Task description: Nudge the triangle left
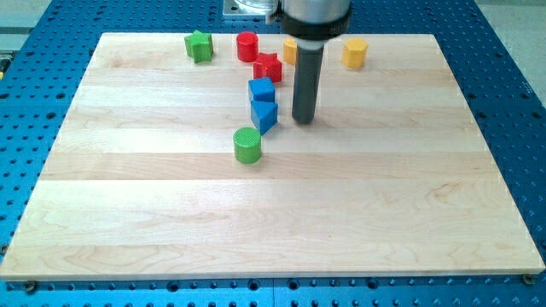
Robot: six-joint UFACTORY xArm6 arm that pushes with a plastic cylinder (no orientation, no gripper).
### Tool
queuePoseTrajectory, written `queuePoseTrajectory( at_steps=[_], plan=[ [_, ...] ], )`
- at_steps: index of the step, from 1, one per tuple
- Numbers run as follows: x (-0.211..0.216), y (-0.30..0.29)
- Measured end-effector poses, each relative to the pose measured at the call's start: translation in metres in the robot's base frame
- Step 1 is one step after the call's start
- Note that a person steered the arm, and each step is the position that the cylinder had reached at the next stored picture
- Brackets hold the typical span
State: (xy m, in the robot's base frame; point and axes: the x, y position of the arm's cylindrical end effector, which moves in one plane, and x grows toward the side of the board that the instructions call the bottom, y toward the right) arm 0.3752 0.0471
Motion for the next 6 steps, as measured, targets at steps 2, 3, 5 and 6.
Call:
queuePoseTrajectory(
  at_steps=[2, 3, 5, 6],
  plan=[
    [0.02, -0.005],
    [0.02, -0.016],
    [0.02, -0.03],
    [0.023, -0.021]
  ],
)
